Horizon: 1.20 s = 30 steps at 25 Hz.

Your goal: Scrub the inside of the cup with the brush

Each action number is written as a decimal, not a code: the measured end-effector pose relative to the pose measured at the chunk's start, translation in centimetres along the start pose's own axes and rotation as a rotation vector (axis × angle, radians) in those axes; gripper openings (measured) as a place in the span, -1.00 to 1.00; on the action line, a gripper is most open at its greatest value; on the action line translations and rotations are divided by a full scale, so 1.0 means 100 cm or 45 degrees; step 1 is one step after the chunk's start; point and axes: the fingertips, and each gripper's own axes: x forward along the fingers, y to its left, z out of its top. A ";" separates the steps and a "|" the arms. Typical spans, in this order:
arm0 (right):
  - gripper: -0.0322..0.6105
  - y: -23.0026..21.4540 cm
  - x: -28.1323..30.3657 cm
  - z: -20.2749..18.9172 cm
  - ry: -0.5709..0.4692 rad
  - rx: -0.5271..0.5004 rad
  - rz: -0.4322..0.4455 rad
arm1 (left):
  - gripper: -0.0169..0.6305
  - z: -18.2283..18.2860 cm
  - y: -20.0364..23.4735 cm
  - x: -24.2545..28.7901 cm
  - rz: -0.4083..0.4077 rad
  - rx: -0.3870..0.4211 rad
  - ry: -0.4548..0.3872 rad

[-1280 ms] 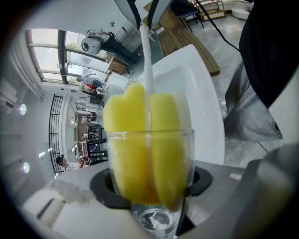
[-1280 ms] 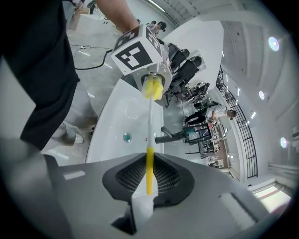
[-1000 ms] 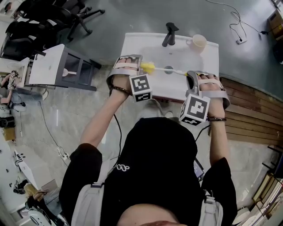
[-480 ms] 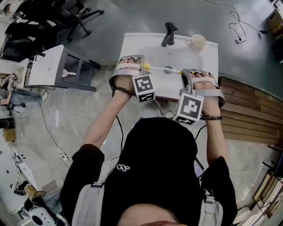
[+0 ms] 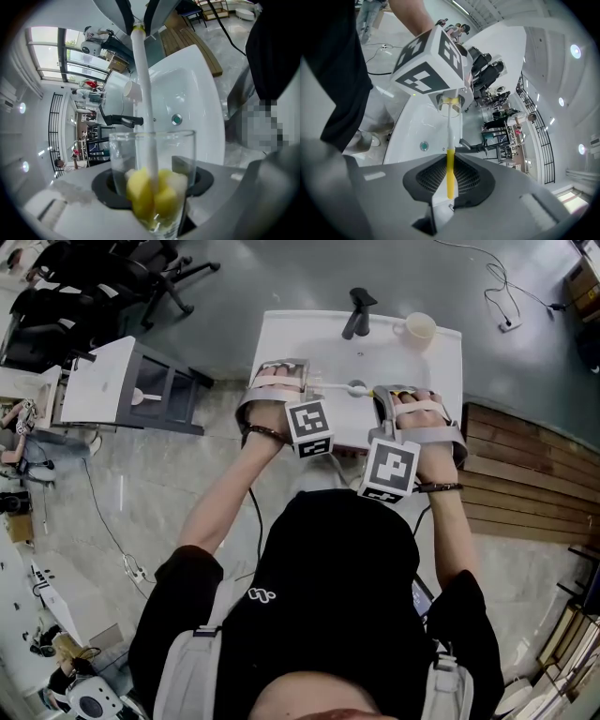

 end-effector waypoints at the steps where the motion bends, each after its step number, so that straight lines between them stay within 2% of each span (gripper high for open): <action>1: -0.75 0.001 0.000 0.001 -0.021 0.015 0.010 | -0.11 -0.001 -0.001 0.001 -0.005 -0.003 -0.008; 6: -0.74 0.021 -0.004 0.015 -0.266 0.188 0.183 | -0.11 -0.017 -0.009 0.009 -0.088 -0.001 -0.078; 14: -0.74 0.021 0.000 0.006 -0.243 0.173 0.238 | -0.11 -0.015 -0.012 0.006 -0.101 0.019 -0.123; 30: -0.74 0.024 -0.002 0.004 -0.225 0.172 0.244 | -0.11 -0.020 -0.011 0.003 -0.090 -0.019 -0.142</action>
